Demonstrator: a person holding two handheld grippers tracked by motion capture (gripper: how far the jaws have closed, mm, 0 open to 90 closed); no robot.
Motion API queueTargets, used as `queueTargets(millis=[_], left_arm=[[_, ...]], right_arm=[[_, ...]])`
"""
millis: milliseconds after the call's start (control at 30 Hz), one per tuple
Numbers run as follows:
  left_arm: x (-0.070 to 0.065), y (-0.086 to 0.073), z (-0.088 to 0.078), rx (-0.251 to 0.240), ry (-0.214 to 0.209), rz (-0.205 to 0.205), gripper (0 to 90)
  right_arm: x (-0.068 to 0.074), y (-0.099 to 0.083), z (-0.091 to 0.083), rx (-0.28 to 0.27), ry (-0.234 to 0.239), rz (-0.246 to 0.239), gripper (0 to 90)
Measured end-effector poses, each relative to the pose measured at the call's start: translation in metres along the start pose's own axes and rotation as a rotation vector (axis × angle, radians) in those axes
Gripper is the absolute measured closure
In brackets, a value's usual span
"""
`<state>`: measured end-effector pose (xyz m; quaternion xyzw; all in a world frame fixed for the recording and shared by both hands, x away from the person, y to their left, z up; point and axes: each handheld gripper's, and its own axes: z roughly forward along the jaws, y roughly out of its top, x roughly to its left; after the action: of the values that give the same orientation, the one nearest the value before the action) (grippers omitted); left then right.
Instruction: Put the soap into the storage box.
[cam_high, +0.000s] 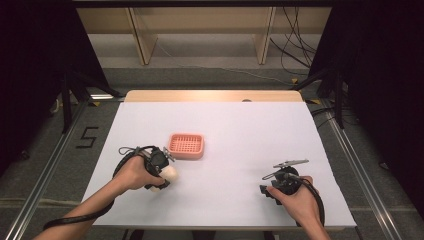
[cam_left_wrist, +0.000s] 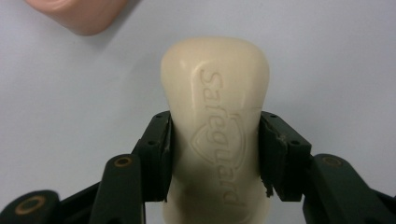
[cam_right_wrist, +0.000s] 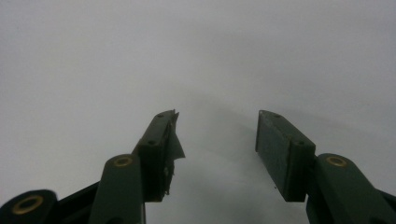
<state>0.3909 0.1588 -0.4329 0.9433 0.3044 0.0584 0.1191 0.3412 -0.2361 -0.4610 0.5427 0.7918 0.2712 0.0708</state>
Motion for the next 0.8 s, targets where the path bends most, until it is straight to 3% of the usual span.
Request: queueTargets(millis=[233, 300, 367, 533, 600, 700, 733, 800], left_arm=[[0.0024, -0.0011, -0.0006, -0.055, 0.015, -0.011, 49.0], [0.0022, -0.0022, -0.0009, -0.086, 0.023, -0.043, 49.0], [0.0045, -0.0022, -0.0022, -0.098, 0.034, -0.029, 49.0], [0.0058, -0.0023, -0.0049, -0.154, 0.053, -0.047, 49.1], [0.0048, -0.002, -0.0035, -0.191, 0.053, -0.084, 49.1], [0.0053, -0.0018, -0.0046, -0.198, 0.062, -0.085, 49.1], [0.0054, -0.0017, -0.0047, -0.203, 0.064, -0.087, 49.1], [0.0059, -0.0013, -0.005, -0.207, 0.065, -0.088, 49.1]], right_arm=[[0.0003, 0.0, -0.0001, 0.0, -0.001, 0.002, 48.6], [0.0024, -0.0003, -0.0017, 0.004, -0.001, 0.013, 48.5], [0.0022, -0.0003, -0.0018, 0.005, -0.001, 0.01, 48.4], [0.0021, -0.0001, -0.0016, 0.003, -0.003, 0.009, 48.4], [0.0008, -0.0007, -0.0006, -0.004, -0.007, -0.01, 48.4], [0.0007, -0.0006, -0.0007, -0.007, -0.008, -0.015, 48.4], [0.0025, 0.0, -0.0016, 0.0, -0.005, 0.013, 48.4], [0.0, 0.0005, -0.0002, -0.01, 0.015, 0.001, 48.4]])
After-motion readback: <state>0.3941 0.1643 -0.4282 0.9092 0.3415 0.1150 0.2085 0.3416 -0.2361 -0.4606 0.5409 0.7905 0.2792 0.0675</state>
